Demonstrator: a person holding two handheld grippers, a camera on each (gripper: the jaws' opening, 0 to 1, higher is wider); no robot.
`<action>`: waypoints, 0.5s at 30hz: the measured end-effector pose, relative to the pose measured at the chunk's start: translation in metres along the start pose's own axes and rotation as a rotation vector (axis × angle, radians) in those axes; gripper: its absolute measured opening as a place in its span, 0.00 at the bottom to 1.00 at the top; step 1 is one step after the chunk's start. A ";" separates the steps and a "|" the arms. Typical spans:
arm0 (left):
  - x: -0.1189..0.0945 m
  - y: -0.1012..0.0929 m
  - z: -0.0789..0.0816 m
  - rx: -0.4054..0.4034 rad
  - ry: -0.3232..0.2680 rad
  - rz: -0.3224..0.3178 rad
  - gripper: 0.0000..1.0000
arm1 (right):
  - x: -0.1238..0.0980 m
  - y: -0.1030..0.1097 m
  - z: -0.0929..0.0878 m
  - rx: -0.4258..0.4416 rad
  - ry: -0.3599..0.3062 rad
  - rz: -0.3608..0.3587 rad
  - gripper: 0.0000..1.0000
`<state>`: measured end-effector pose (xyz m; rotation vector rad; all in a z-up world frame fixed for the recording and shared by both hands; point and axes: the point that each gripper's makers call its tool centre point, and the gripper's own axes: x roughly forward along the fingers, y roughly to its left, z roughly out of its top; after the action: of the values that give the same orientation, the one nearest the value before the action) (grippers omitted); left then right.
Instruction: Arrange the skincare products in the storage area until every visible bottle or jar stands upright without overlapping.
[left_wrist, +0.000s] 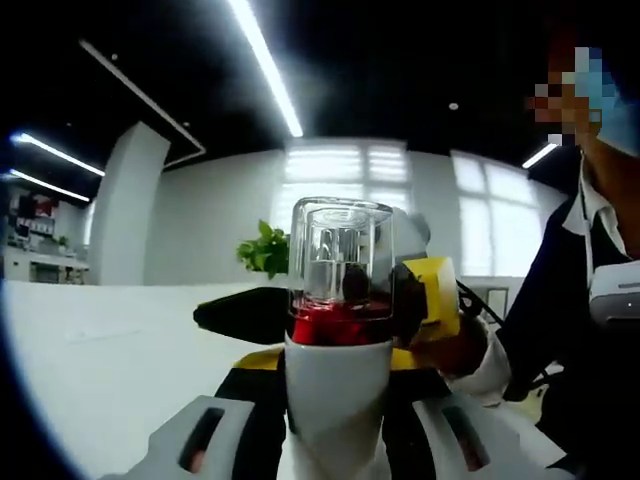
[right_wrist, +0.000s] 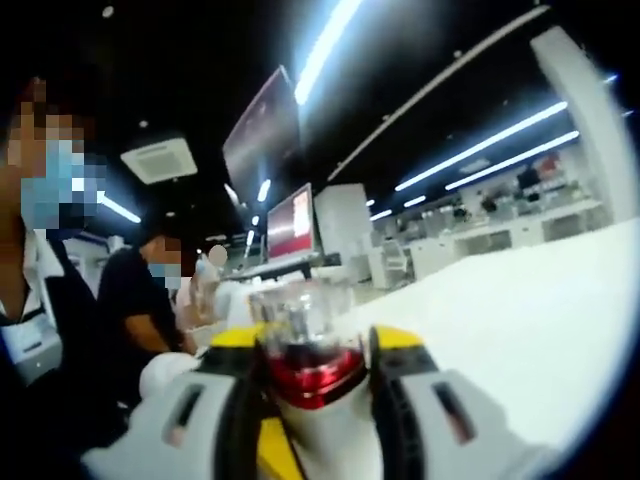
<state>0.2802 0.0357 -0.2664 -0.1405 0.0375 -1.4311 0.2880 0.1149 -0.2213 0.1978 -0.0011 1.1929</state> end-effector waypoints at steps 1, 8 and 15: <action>0.000 0.000 0.000 0.000 0.000 0.000 0.35 | 0.000 -0.003 0.001 -0.001 0.000 -0.001 0.41; 0.000 0.001 0.000 -0.010 0.001 0.005 0.35 | 0.000 -0.005 0.002 -0.028 -0.001 -0.022 0.40; -0.001 0.002 -0.002 -0.018 0.014 0.013 0.35 | 0.000 -0.012 0.003 -0.108 0.013 -0.047 0.37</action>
<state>0.2817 0.0367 -0.2690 -0.1446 0.0624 -1.4192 0.2988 0.1101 -0.2205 0.0949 -0.0487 1.1437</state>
